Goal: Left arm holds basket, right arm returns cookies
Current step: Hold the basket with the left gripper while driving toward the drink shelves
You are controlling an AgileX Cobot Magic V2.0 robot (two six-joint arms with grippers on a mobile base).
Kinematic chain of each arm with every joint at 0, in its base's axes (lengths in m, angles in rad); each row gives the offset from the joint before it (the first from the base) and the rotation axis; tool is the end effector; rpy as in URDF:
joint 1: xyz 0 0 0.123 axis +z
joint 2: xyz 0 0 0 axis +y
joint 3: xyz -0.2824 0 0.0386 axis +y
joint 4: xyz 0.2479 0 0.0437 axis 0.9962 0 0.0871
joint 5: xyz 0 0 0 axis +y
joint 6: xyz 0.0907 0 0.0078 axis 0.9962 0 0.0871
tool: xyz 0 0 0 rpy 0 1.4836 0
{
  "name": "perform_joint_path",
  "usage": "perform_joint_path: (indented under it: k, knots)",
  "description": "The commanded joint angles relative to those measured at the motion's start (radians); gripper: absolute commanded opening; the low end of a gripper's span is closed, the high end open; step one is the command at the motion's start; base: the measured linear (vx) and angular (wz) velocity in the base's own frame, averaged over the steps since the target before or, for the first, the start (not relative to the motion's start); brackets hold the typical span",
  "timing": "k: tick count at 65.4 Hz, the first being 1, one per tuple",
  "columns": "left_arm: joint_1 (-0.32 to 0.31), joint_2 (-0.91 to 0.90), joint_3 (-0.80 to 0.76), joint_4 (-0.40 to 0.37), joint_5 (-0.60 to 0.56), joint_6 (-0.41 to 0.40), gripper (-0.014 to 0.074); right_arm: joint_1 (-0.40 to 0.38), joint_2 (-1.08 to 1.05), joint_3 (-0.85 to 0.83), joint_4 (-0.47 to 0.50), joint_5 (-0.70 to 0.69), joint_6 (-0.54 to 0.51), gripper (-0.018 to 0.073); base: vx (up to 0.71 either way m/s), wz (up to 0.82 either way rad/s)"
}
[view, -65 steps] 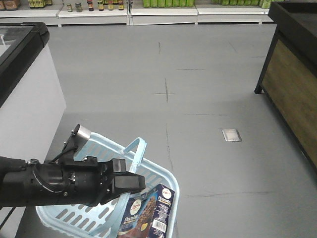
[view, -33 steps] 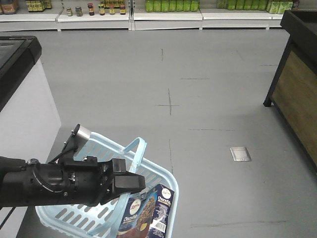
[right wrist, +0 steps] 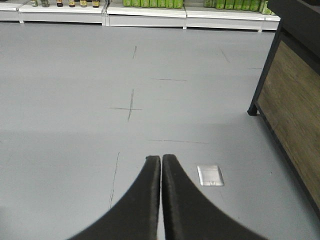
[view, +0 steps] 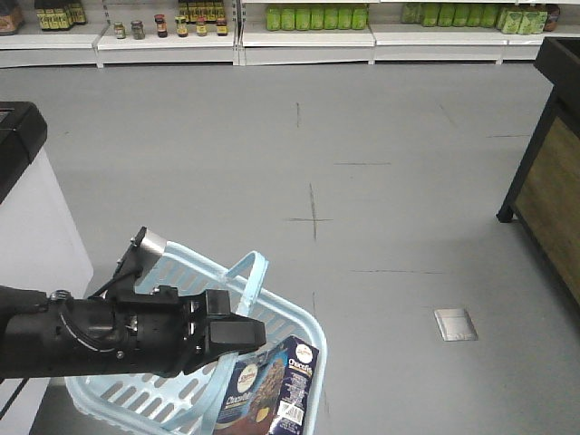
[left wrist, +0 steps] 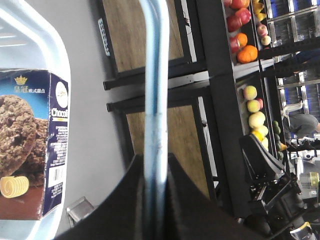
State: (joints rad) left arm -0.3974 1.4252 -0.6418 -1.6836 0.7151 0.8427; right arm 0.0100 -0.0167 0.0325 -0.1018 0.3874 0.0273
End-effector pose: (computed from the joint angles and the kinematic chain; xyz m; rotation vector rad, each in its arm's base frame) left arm 0.2174 -0.1557 0.2252 -0.1117 2.3988 -1.4425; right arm 0.0521 -0.0030 0.1684 -0.0463 1.8849 -0.0752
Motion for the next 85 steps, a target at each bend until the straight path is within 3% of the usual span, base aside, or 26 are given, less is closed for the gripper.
perform_joint_path:
  k: [1, 85]
  knots:
    - [-0.004, -0.036, -0.028, -0.092, 0.051, 0.014, -0.0008, 0.001, -0.005, -0.004, -0.006, -0.075, -0.010, -0.0003, 0.38, 0.02]
    - [-0.004, -0.036, -0.028, -0.092, 0.051, 0.014, -0.0008, 0.001, -0.005, -0.004, -0.006, -0.075, -0.010, -0.0003, 0.39, 0.01]
